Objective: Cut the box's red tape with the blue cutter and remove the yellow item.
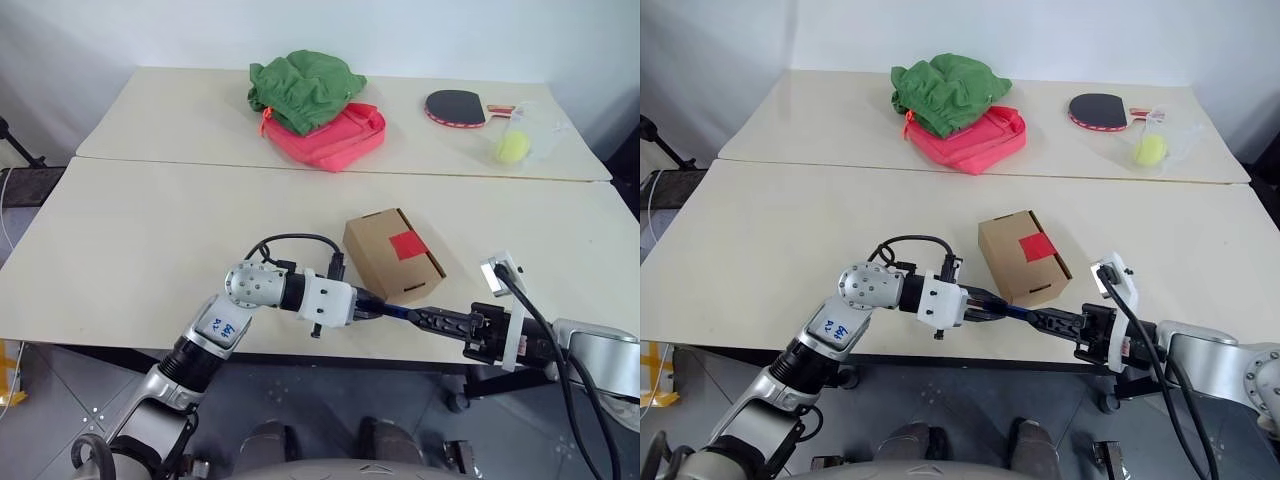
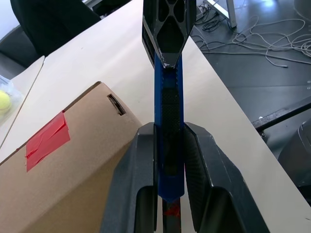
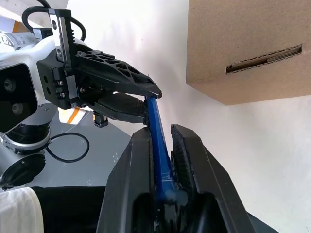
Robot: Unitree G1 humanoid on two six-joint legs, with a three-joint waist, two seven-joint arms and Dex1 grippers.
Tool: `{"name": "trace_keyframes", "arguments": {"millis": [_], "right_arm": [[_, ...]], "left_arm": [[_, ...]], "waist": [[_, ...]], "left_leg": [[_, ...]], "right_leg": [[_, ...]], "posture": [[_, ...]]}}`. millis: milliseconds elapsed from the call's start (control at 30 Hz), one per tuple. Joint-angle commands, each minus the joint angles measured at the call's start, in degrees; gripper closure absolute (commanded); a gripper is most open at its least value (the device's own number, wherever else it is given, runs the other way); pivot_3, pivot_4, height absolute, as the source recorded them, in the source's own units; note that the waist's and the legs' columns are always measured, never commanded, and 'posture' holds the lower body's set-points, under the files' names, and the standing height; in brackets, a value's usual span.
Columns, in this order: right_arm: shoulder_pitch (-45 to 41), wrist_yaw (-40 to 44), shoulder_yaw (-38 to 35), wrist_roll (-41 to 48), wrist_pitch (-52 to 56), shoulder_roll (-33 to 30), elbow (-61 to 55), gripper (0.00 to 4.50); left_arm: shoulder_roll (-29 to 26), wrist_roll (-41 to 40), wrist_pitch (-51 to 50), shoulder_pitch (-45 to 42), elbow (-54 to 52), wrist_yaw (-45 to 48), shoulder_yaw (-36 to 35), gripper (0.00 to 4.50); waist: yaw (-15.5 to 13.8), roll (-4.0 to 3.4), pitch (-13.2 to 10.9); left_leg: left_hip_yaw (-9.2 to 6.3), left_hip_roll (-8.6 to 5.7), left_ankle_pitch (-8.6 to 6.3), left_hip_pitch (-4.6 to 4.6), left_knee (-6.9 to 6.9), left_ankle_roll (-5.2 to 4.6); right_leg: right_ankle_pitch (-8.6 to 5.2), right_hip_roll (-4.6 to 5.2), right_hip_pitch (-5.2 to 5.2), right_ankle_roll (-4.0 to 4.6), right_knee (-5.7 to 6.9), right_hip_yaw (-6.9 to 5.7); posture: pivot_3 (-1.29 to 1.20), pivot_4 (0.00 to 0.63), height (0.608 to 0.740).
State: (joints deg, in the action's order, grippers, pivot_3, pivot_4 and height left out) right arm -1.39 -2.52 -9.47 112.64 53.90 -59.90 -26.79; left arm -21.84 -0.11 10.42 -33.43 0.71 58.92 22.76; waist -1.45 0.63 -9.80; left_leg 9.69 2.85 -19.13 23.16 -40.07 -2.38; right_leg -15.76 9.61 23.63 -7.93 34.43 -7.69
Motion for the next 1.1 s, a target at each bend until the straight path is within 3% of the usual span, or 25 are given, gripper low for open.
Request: {"name": "trace_keyframes", "arguments": {"millis": [33, 100, 300, 400, 533, 700, 800, 933, 1067, 1100], "right_arm": [[-0.14, 0.44, -0.57, 0.36, 0.2, 0.53, -0.43, 4.25], [0.17, 1.0, -0.7, 0.36, 0.43, 0.35, -0.54, 4.25], [2.93, 6.39, -4.95, 0.36, 2.75, -2.4, -0.51, 4.25], [7.97, 14.73, -12.79, 0.36, 5.76, -5.33, -1.26, 4.25], [19.86, 25.72, -31.26, 0.36, 11.7, -7.16, -1.71, 4.25], [30.23, 24.97, -53.31, -3.52, 17.04, -5.35, 3.42, 4.25], [32.36, 28.7, -62.35, -15.09, 18.51, -5.26, 5.34, 4.25], [33.58, 36.56, -67.66, -29.27, 16.6, -6.5, 2.56, 4.25], [30.93, 41.16, -66.46, -41.69, 11.56, -10.16, -1.65, 4.25], [27.82, 39.23, -64.46, -40.78, 11.61, -12.35, -1.51, 4.25]], "left_arm": [[0.19, -0.64, 0.08, -0.2, -2.59, -0.25, -0.24, 4.04], [0.17, -2.13, -1.07, -0.23, -2.98, 0.54, -0.63, 4.04], [-3.74, -13.28, -9.57, -0.35, -7.01, 7.84, -4.47, 2.19], [-9.68, -20.82, -18.15, -0.89, -7.11, 13.52, -9.02, 1.27], [-15.14, -21.0, -19.21, -1.73, -0.31, 15.15, -13.75, 1.26], [-16.61, -20.08, -19.36, 0.67, 5.2, 14.25, -16.32, 1.26], [-15.89, -19.75, -19.92, 1.25, 8.01, 12.27, -17.32, 1.82], [-13.42, -17.87, -21.12, -1.12, 11.27, 9.07, -16.29, 3.03], [-8.77, -15.8, -21.62, -7.41, 15.06, 9.79, -13.1, 4.28], [-6.74, -14.07, -20.29, -10.11, 17.66, 8.85, -12.01, 4.49]], "waist": [[0.0, 0.0, 0.0], [-0.01, 0.0, 0.0], [0.05, -0.01, 0.0], [0.08, -0.02, 0.0], [-0.27, -0.04, -0.01], [-0.36, -0.03, -0.01], [-0.17, -0.01, -0.02], [-0.11, -0.02, -0.02], [-0.09, -0.02, -0.02], [0.01, -0.02, -0.02]], "left_leg": [[0.0, 0.0, 0.0, 0.0, 0.0, 0.0], [0.0, 0.0, 0.0, 0.0, 0.0, 0.0], [0.0, 0.03, 0.0, 0.0, 0.0, 0.0], [0.0, 0.03, 0.0, 0.0, 0.0, 0.0], [-0.02, 0.03, 0.0, 0.0, 0.01, 0.0], [-0.02, -0.03, -0.1, 0.02, 0.01, -0.16], [0.01, -0.06, -0.12, 0.06, 0.02, -0.19], [0.01, -0.06, -0.12, 0.06, 0.05, -0.15], [0.01, -0.09, -0.12, 0.07, 0.02, -0.15], [0.03, -0.1, -0.11, 0.07, 0.01, -0.15]], "right_leg": [[0.0, 0.0, 0.0, 0.0, 0.0, 0.0], [0.0, 0.0, 0.0, 0.0, 0.0, 0.0], [0.0, 0.0, 0.01, 0.0, 0.0, 0.01], [0.0, -0.01, 0.01, 0.0, 0.02, 0.01], [0.0, -0.08, 0.0, 0.0, -0.01, -0.01], [0.09, -0.05, -0.13, -0.1, -0.31, 0.04], [0.13, -0.05, -0.13, -0.12, -0.42, 0.06], [0.14, -0.06, -0.1, -0.13, -0.4, 0.04], [0.16, -0.06, -0.1, -0.18, -0.37, 0.07], [0.18, -0.06, -0.09, -0.21, -0.38, 0.09]], "posture": [[0.0, 0.15, 0.74], [0.0, 0.15, 0.74], [0.0, 0.15, 0.74], [0.0, 0.15, 0.74], [0.0, 0.15, 0.74], [0.0, 0.15, 0.74], [0.0, 0.15, 0.74], [0.0, 0.15, 0.74], [0.0, 0.15, 0.74], [0.0, 0.15, 0.74]]}}
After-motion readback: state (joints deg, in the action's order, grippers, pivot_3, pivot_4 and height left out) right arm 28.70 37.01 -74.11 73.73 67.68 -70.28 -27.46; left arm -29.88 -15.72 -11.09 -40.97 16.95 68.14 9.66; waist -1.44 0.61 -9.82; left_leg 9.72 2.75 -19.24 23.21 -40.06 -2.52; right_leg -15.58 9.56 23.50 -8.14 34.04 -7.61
